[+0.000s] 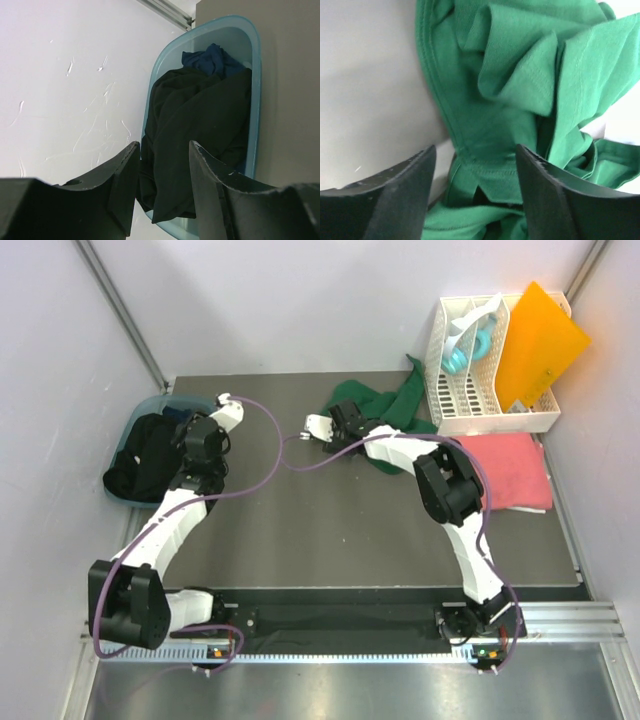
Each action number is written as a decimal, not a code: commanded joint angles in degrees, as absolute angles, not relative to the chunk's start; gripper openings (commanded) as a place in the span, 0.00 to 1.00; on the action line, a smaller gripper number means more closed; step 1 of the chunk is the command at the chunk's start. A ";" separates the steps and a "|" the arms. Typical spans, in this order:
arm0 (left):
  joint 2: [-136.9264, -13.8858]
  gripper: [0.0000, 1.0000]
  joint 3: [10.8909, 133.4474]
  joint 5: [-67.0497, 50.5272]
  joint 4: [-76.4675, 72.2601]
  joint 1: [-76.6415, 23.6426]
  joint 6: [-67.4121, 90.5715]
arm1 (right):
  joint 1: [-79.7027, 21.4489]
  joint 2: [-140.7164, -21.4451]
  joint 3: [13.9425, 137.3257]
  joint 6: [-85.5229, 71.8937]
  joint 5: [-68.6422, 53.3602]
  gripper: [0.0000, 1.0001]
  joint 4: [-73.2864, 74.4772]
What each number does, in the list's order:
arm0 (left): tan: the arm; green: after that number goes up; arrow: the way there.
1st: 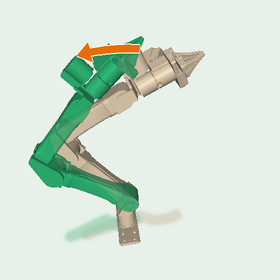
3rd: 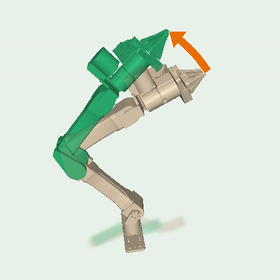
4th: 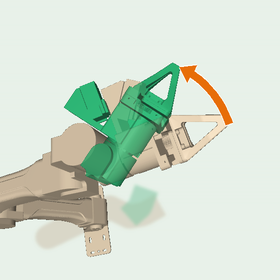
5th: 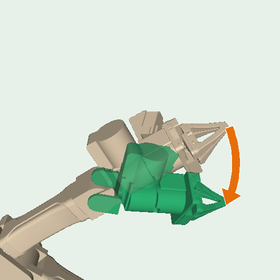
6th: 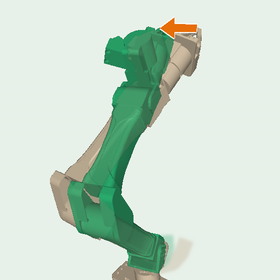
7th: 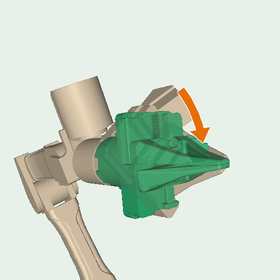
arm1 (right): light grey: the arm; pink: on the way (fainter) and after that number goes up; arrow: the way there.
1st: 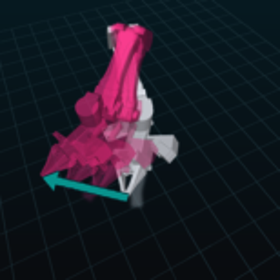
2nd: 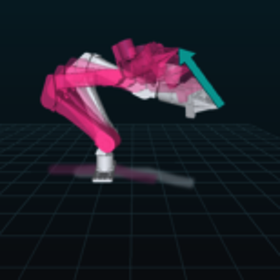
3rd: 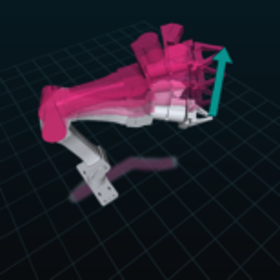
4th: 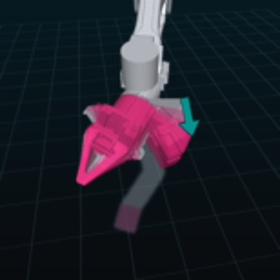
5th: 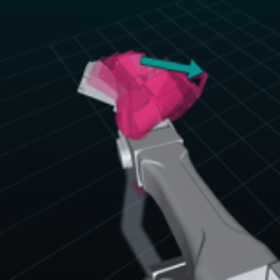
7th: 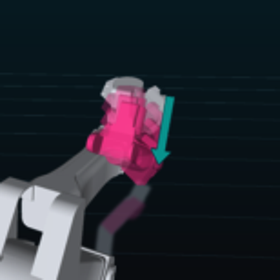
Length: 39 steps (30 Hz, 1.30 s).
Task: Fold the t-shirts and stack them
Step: Flatten out the tshirt
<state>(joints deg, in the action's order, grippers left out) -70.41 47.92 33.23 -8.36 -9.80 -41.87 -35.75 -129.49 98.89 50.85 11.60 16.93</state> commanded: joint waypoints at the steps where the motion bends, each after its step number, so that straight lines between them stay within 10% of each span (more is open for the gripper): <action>1: -70.49 0.49 50.89 32.08 -9.14 -9.49 -40.61 | -36.65 -131.74 102.74 52.65 12.57 0.55 15.12; 12: -71.02 0.49 50.80 31.29 -10.19 -9.40 -40.17 | -37.00 -128.59 104.15 52.39 10.91 0.00 18.89; 39: -74.09 0.49 52.12 29.96 -10.63 -9.58 -33.84 | -42.44 -108.29 118.38 46.23 1.14 0.00 27.16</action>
<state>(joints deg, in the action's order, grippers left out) -73.03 49.93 29.15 -8.16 -9.78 -35.16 -39.44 -114.30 112.03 48.12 4.10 29.67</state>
